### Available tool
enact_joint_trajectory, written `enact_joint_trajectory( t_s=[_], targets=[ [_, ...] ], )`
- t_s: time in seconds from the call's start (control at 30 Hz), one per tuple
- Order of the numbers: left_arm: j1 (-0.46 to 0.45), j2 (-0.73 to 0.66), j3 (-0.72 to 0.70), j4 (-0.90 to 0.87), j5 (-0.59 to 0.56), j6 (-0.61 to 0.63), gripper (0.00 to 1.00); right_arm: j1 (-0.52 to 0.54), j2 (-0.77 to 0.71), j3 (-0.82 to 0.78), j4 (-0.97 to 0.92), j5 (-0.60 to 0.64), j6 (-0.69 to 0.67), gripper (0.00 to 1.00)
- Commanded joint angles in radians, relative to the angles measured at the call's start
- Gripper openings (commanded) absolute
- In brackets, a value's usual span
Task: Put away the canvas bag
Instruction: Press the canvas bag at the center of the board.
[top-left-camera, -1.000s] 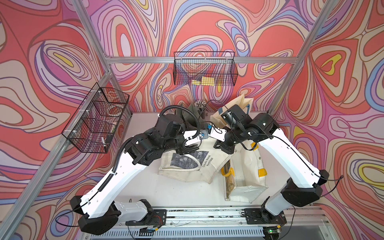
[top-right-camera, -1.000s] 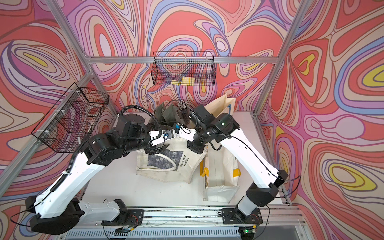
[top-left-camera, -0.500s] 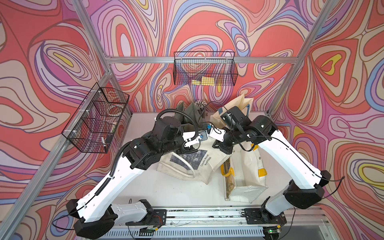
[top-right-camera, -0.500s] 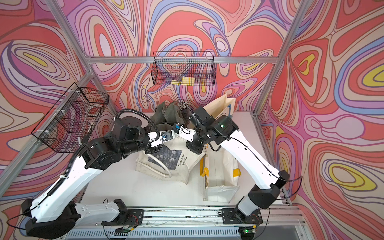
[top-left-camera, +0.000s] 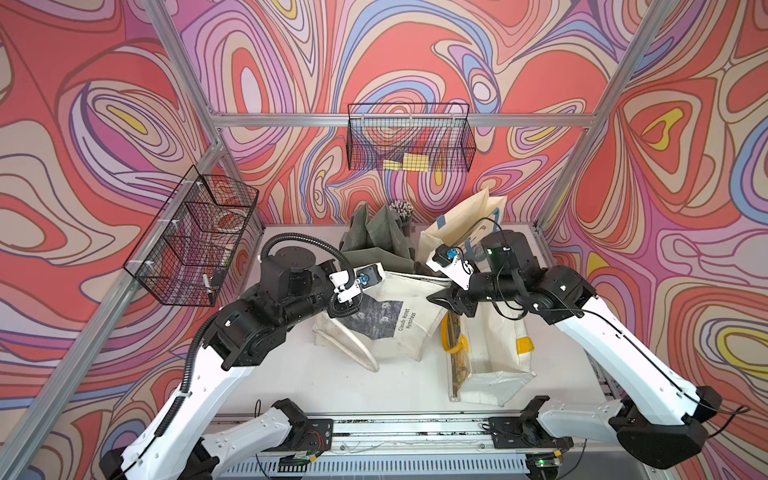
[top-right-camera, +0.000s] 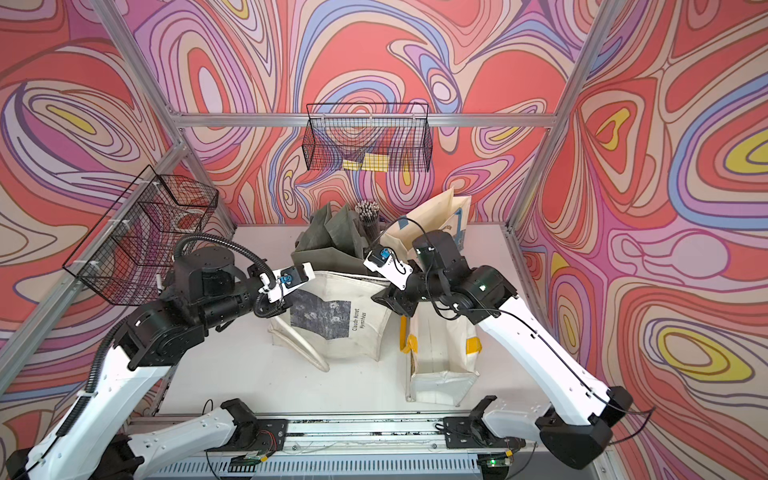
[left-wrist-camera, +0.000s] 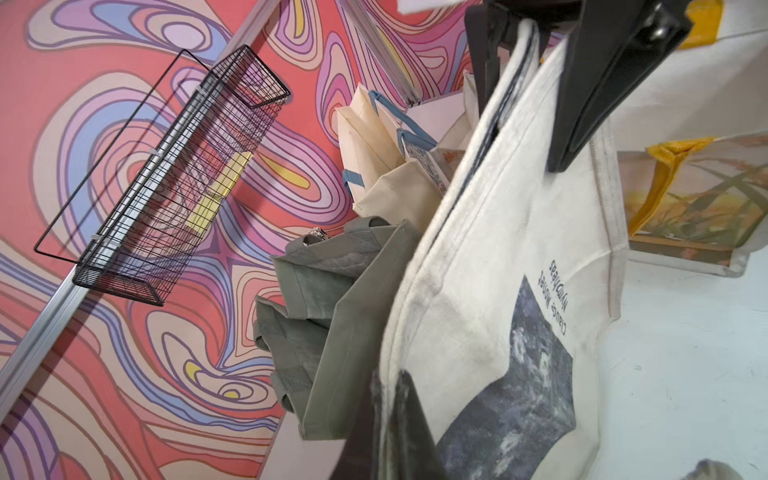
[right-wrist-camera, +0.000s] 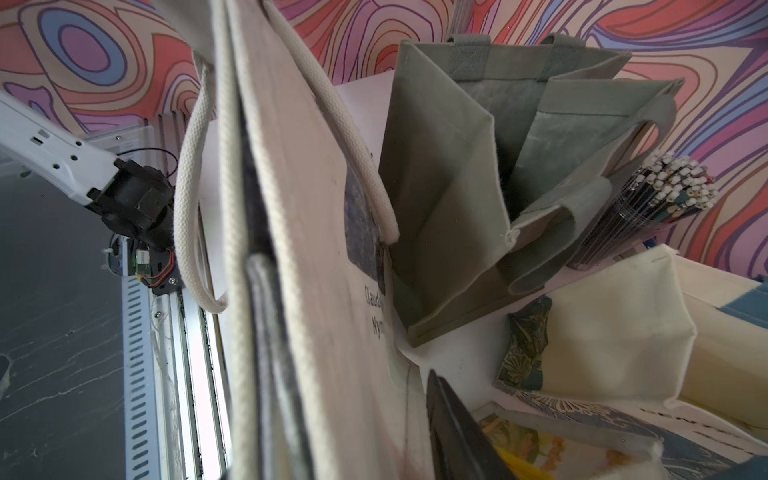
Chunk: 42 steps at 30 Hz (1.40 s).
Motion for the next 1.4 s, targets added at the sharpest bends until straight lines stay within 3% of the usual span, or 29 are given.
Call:
enact_joint_trajectory(
  t_s=[0.0, 0.07, 0.13, 0.27, 0.3, 0.43, 0.57, 0.73, 0.9, 1.37],
  targets=[
    [0.017, -0.03, 0.014, 0.114, 0.055, -0.023, 0.0, -0.006, -0.017, -0.04, 0.118, -0.085, 0.048, 0.5],
    [0.021, -0.038, 0.009, 0.11, 0.053, -0.026, 0.0, -0.006, -0.029, -0.064, 0.162, -0.097, 0.061, 0.5],
    [0.026, -0.046, 0.003, 0.108, 0.04, -0.029, 0.0, -0.006, -0.05, -0.096, 0.223, -0.095, 0.073, 0.42],
    [0.042, -0.044, 0.013, 0.05, 0.045, -0.047, 0.0, -0.006, -0.085, -0.128, 0.298, -0.078, 0.081, 0.0],
    [0.042, -0.028, 0.033, 0.005, 0.049, -0.045, 0.0, -0.006, -0.086, -0.122, 0.301, -0.068, 0.079, 0.0],
    [0.041, 0.039, 0.138, -0.132, 0.117, -0.04, 0.43, -0.006, -0.038, -0.024, 0.179, -0.042, 0.033, 0.0],
    [0.037, 0.09, 0.226, -0.149, 0.203, -0.07, 0.58, -0.006, 0.022, 0.082, 0.066, -0.063, 0.006, 0.0],
    [-0.002, 0.183, 0.352, -0.214, 0.254, -0.1, 0.6, -0.005, 0.068, 0.158, 0.01, -0.084, -0.003, 0.0],
    [-0.082, 0.263, 0.415, -0.269, 0.2, -0.081, 0.61, -0.005, 0.124, 0.233, -0.085, -0.087, -0.027, 0.0],
    [-0.11, 0.333, 0.35, -0.177, 0.115, -0.095, 0.71, -0.006, 0.129, 0.222, -0.047, -0.103, -0.031, 0.0]
  ],
)
